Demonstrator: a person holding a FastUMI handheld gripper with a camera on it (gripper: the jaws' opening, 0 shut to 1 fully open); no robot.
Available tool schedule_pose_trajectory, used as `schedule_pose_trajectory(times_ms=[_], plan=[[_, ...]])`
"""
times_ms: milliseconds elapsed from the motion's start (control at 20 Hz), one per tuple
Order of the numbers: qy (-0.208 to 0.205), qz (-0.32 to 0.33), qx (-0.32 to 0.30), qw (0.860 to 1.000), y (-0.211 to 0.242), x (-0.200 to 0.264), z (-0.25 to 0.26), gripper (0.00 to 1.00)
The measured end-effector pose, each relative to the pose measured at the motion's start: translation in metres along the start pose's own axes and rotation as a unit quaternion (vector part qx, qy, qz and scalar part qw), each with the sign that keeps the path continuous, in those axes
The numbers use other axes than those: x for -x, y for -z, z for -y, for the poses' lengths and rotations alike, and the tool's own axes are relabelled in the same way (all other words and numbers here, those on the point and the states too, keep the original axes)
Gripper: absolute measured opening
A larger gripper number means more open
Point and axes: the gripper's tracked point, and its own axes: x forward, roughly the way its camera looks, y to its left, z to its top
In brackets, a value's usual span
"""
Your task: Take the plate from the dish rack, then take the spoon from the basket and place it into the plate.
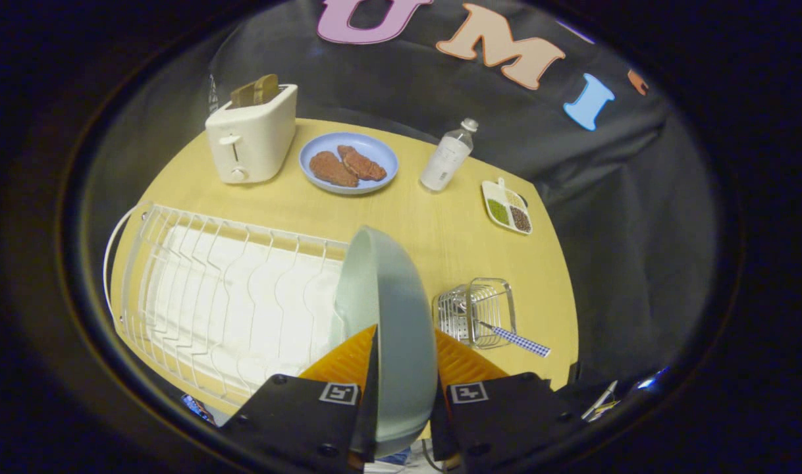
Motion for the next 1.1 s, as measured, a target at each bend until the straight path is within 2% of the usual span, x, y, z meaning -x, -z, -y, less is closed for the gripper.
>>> schedule_pose_trajectory(times_ms=[150,350,550,700,850,1000,1100], plan=[[0.018,0.003,0.003,1.000,-0.010,0.011,0.000,0.34],[0.067,0.025,0.025,0.997,-0.032,0.019,0.013,0.33],[0.052,0.041,-0.016,0.998,-0.039,0.026,0.020,0.33],[0.003,0.063,-0.084,0.994,-0.043,0.040,0.028,0.33],[-0.062,0.102,-0.162,0.980,-0.049,0.071,0.045,0.33],[-0.116,0.146,-0.245,0.952,-0.036,0.101,0.078,0.33],[-0.158,0.163,-0.312,0.923,-0.013,0.114,0.102,0.33]])
